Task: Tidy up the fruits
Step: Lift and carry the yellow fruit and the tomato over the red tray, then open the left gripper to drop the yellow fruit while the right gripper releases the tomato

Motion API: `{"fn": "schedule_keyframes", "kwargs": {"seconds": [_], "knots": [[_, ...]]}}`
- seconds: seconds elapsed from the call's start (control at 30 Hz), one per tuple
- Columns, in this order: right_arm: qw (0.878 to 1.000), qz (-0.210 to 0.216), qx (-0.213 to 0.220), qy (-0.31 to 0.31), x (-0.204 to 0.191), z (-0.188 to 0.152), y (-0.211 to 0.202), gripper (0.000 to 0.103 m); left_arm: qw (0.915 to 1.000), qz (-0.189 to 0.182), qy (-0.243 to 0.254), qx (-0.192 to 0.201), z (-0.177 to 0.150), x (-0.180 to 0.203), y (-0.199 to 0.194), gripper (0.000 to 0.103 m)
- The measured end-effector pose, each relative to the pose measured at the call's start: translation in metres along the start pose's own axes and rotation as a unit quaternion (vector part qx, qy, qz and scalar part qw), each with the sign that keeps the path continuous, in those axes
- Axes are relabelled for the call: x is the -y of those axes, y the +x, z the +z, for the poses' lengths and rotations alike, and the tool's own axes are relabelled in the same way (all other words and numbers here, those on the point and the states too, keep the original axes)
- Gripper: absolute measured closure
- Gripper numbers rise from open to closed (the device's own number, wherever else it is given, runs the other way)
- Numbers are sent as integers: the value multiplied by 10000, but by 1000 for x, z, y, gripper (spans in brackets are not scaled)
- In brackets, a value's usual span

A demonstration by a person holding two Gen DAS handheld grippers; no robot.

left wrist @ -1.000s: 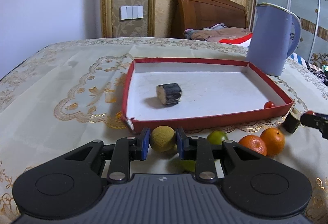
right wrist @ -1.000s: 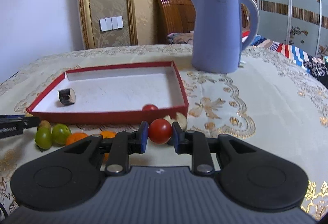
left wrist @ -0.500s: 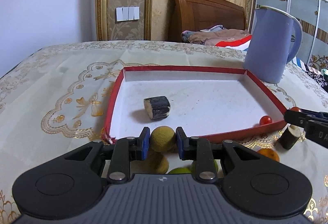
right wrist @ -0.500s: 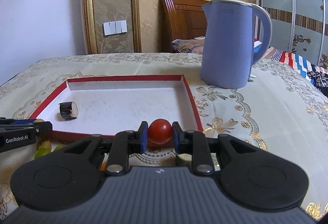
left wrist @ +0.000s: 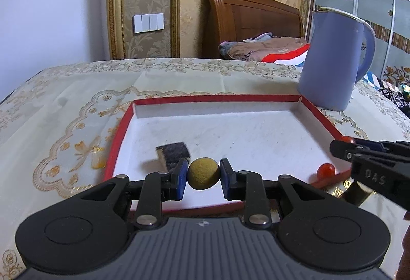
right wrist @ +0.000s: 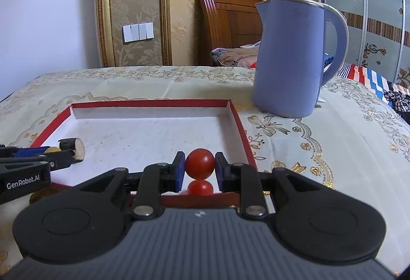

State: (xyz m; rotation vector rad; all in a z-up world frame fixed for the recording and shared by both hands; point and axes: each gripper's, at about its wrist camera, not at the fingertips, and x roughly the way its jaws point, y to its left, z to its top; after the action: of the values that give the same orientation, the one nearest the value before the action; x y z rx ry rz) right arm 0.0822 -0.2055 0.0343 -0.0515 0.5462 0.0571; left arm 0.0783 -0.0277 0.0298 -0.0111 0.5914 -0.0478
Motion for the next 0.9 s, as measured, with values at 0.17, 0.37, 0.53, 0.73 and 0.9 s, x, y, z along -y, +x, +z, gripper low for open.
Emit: {"fn": "schedule_keyframes", "kwargs": {"seconds": [0.17,0.37,0.53,0.73,0.9], "knots": [[9999,-47,-111,57,2,2,15,79,10000,63,38,6,7,7,16,76],[9995,-183,-235,59,3,9,41,79,9991,423,67,75,11,8,40,76],[9989,-147,-426,137,3,13,63,79,9981,579,3,193,16,5,50,76],[9987,-220,-464,-9,-5,16,78,79,9965,791,40,272,23,6,63,76],[9982,-245,-544,56,-3,17,85,79,9954,922,112,217,30,10,72,76]]}}
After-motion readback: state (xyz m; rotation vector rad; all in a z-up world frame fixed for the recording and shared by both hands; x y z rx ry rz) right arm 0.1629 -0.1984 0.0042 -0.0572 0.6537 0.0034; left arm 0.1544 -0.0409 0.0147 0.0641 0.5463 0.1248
